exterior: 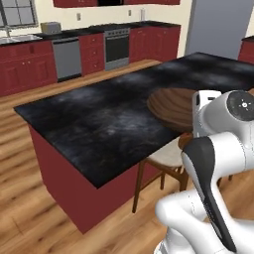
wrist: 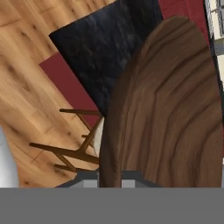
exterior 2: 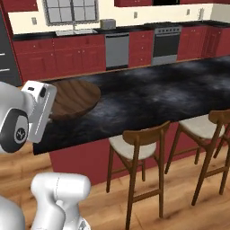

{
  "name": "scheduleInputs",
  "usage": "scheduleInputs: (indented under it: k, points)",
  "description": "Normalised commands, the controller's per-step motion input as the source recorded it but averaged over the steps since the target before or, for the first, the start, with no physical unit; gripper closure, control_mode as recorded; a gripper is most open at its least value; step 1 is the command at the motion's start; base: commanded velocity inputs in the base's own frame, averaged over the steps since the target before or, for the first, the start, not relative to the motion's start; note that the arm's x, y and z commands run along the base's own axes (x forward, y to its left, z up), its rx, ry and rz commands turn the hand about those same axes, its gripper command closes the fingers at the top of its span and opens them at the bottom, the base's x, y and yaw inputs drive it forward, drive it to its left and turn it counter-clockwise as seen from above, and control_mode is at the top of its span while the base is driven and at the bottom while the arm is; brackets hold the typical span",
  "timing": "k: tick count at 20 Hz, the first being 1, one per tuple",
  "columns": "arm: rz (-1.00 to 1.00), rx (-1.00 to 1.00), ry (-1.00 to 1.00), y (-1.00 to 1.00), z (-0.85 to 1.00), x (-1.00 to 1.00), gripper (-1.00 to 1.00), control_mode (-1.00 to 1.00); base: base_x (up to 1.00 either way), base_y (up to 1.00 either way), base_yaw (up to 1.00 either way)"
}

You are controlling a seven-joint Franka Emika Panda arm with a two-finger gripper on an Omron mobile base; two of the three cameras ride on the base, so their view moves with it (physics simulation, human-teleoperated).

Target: Pick up the bowls from the cabinet and place each bowl in front of a stool on the dining counter.

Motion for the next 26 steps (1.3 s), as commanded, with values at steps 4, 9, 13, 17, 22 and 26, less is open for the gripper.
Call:
scheduleInputs:
  k: [4,9,13,17,22,26]
  points:
    - [0.0,0.0,0.0,0.0,0.0,0.0,1.0,1.0,0.15,-0.15,0.03]
    - [0.0,0.0,0.0,0.0,0.0,0.0,1.0,1.0,0.43,0.0,0.0]
    - [0.0,0.0,0.0,0.0,0.0,0.0,1.0,1.0,0.58,0.0,0.02]
    - [0.0,0.0,0.0,0.0,0.0,0.0,1.0,1.0,0.44,0.0,0.07]
    - [0.0,0.0,0.0,0.0,0.0,0.0,1.0,1.0,0.51,-0.14,0.11]
    - [0.0,0.0,0.0,0.0,0.0,0.0,1.0,1.0,0.5,-0.02,0.06]
